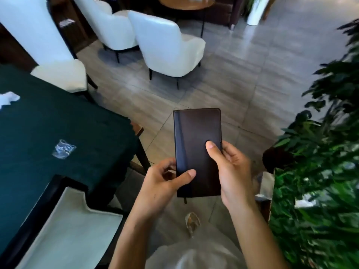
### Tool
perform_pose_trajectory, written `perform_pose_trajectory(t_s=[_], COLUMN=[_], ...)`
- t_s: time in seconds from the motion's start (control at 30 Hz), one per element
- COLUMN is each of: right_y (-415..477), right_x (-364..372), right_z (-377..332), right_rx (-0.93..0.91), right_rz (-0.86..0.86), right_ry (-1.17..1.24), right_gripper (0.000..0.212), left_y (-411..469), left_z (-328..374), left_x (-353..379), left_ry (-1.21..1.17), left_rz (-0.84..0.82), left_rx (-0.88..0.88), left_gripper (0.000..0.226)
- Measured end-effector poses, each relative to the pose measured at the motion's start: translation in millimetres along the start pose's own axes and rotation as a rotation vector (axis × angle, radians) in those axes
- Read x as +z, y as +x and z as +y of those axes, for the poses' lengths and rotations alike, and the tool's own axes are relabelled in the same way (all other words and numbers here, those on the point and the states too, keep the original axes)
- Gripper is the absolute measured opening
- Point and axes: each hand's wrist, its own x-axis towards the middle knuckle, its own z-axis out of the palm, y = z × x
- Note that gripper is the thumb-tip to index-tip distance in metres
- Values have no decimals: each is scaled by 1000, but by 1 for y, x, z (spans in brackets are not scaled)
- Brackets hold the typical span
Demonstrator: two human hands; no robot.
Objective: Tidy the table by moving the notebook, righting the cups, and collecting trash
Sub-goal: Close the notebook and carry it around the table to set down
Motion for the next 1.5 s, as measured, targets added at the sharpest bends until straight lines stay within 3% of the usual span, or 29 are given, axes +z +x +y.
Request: perform_pose_trajectory(t_s=[0.43,0.63,0.97,1.13,1.33,1.5], right_y=[99,140,214,243,275,295], right_x=[89,148,256,301,346,369], right_z=[2,28,94,140,192,230], right_rx=[111,191,154,160,232,327], right_rz=[-462,-788,-964,-982,-1004,-1025], right_ry=[-121,-279,-822,-1049,-1072,-1098], right_gripper=[12,32,38,76,45,45], left_y=[44,73,147,173,207,234], left_z=[13,5,-7,-24,-52,-72], left_x=[-33,-85,-183,-224,-269,-292], left_ry=[-104,-200,-188,-172,-381,-492], left_rz=[493,707,945,1036,1088,1144], left_rx=[53,57,-54,-167,-322,-424], left_gripper=[25,18,23,25,22,30])
